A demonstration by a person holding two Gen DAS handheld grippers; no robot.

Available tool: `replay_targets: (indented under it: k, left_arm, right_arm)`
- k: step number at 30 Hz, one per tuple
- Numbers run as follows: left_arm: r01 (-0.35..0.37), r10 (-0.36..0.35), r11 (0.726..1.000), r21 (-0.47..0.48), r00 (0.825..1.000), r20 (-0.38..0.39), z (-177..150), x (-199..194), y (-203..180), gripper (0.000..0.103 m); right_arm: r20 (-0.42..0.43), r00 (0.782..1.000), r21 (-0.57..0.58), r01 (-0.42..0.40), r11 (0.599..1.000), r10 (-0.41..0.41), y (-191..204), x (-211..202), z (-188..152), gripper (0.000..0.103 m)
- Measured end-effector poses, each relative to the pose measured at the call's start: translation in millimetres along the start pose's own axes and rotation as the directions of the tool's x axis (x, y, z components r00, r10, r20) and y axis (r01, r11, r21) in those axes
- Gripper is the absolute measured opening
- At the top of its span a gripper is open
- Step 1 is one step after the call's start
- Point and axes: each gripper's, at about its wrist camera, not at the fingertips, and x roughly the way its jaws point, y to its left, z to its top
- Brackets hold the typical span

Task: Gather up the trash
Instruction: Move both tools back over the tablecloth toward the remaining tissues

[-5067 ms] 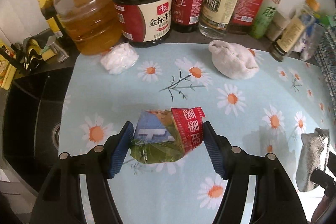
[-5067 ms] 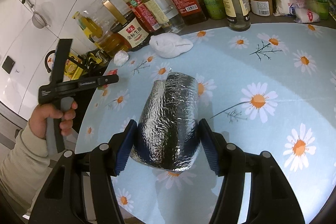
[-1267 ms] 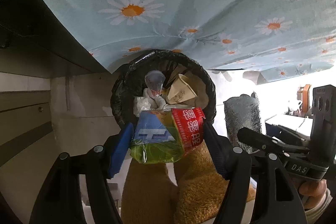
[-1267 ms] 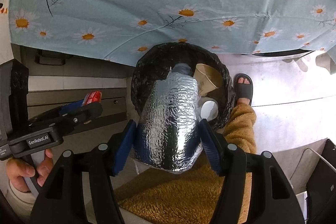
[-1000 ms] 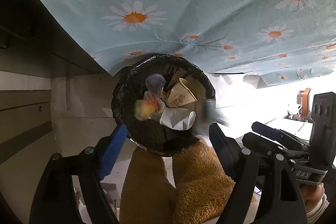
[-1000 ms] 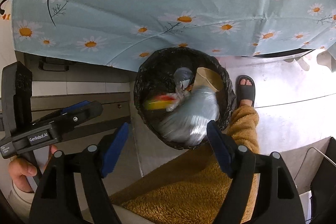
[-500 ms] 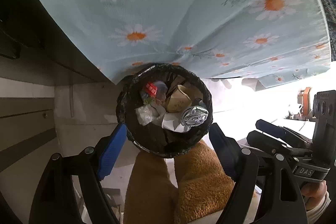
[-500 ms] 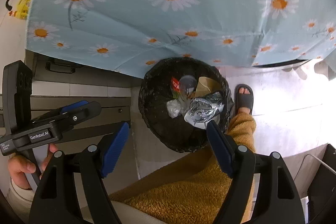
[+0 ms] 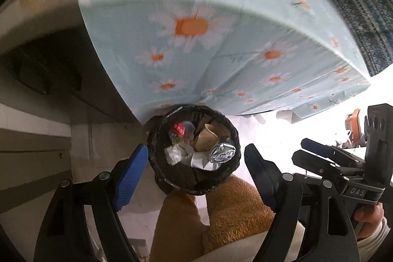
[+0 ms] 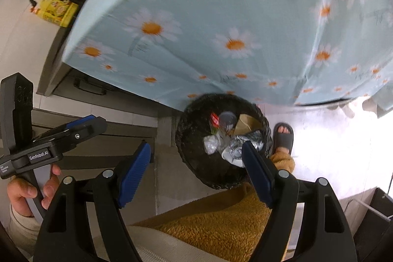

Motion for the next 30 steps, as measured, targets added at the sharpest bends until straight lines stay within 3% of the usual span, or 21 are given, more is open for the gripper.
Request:
replay_targets:
  k: [9, 17, 30]
  left_arm:
    - [0.016, -0.023, 0.997, 0.073, 0.995, 0.094, 11, -51, -14, 0.078]
    - [0.011, -0.032, 0.994, 0.111, 0.981, 0.192, 39, -94, -26, 0.078]
    - [-0.022, 0.008, 0.999, 0.042, 0.952, 0.305, 121, -127, -34, 0.078]
  right_arm:
    - [0.125, 0.992, -0.082, 0.002, 0.997, 0.009, 32, -54, 14, 0.076]
    - [0.250, 0.968, -0.188, 0.050, 0.981, -0.001, 52, -102, 48, 0.076]
    - [0.372, 0.928, -0.289, 0.111, 0.951, 0.004, 47, -153, 166, 0.076]
